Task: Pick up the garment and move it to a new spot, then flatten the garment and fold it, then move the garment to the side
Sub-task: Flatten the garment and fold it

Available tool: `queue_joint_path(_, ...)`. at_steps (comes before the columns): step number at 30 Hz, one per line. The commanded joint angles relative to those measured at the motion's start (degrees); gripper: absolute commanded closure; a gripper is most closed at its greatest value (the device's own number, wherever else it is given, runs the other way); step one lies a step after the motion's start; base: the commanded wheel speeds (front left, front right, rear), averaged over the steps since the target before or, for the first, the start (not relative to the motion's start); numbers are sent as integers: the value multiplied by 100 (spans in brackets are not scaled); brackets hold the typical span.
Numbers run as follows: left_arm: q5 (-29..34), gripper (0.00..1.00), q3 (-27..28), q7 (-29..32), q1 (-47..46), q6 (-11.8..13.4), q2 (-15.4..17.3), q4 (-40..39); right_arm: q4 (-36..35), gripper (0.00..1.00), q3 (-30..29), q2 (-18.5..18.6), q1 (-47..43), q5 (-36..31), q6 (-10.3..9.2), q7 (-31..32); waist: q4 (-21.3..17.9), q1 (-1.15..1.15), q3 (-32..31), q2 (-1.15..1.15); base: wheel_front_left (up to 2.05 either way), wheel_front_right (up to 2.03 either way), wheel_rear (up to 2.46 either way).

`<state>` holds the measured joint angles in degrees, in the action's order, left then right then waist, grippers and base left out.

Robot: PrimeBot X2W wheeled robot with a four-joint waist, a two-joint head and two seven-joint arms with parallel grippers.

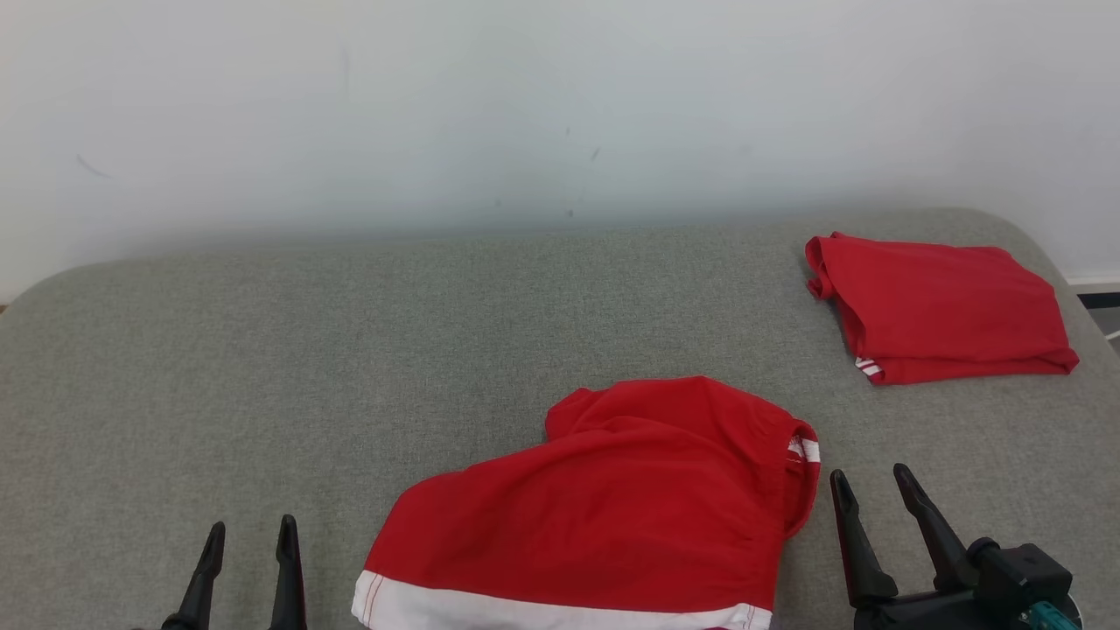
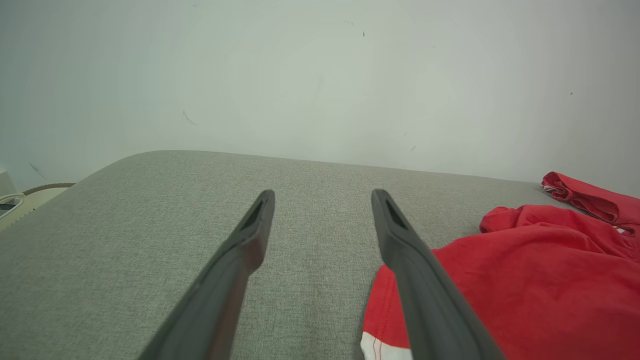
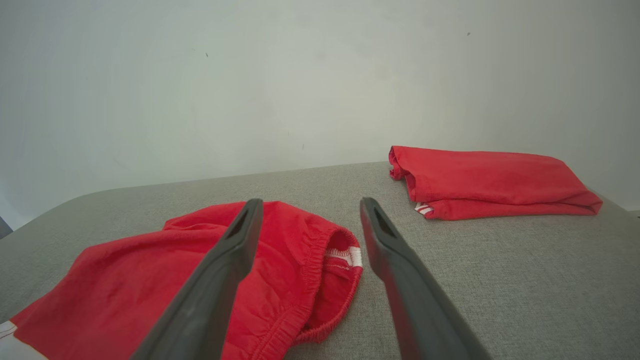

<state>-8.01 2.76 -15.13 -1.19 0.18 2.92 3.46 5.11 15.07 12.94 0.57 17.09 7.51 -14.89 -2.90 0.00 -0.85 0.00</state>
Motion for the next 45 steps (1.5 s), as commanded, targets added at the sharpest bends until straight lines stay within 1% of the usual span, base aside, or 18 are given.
queue_joint_path(1,9,0,5,-12,79,18,-2,-16,8,0,-10,-5,-35,-22,-5,-28,1,0,2,0,0,0,0)
queue_joint_path(35,-20,0,-13,-12,43,27,-3,67,52,0,-7,5,7,10,-5,-29,4,0,-30,0,0,0,0)
queue_joint_path(43,-20,0,-11,-12,47,7,-2,97,60,0,14,-8,9,0,-5,-29,2,0,-36,0,0,0,0)
queue_joint_path(45,-32,0,-47,-12,75,-54,-3,135,89,0,91,24,6,25,-5,-29,4,0,-41,0,0,0,0)
